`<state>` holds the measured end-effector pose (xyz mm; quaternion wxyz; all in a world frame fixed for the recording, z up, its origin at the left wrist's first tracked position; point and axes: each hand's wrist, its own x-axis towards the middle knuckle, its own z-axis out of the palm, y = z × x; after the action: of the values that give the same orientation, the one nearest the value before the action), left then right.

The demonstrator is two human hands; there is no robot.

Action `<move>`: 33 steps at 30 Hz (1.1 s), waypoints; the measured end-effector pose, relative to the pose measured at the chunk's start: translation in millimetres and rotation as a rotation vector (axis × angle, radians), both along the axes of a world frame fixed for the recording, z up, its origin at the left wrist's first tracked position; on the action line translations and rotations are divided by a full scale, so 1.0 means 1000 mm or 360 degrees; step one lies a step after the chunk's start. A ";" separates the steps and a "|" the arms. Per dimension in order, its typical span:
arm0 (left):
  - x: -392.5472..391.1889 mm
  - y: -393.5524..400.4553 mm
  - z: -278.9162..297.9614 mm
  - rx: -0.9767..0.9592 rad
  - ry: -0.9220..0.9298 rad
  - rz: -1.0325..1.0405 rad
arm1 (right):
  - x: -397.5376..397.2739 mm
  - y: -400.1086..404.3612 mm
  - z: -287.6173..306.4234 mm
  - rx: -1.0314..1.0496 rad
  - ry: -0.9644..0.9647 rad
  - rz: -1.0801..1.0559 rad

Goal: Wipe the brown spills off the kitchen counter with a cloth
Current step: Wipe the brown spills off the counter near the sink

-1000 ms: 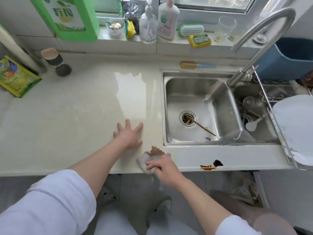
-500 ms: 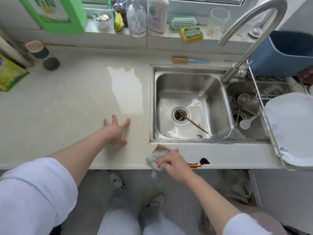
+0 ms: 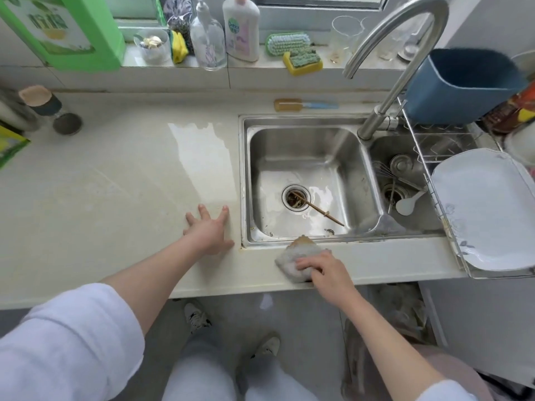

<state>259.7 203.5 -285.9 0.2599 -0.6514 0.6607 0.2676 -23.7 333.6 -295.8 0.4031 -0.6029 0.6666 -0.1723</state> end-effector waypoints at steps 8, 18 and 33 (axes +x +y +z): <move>-0.003 -0.001 0.000 0.0027 -0.0022 -0.0013 | -0.075 0.014 -0.004 -0.0092 0.0450 -0.0365; -0.005 -0.001 -0.001 0.0062 -0.0051 -0.0023 | 0.077 0.028 -0.015 -0.0002 0.0046 -0.0306; -0.006 -0.002 -0.001 0.0071 -0.0015 -0.0013 | 0.006 -0.006 -0.024 -0.0113 0.0398 -0.0894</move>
<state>253.9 201.1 -286.8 0.2786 -0.6440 0.6559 0.2782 -18.0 327.8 -319.3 0.2332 -0.4253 0.8451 -0.2247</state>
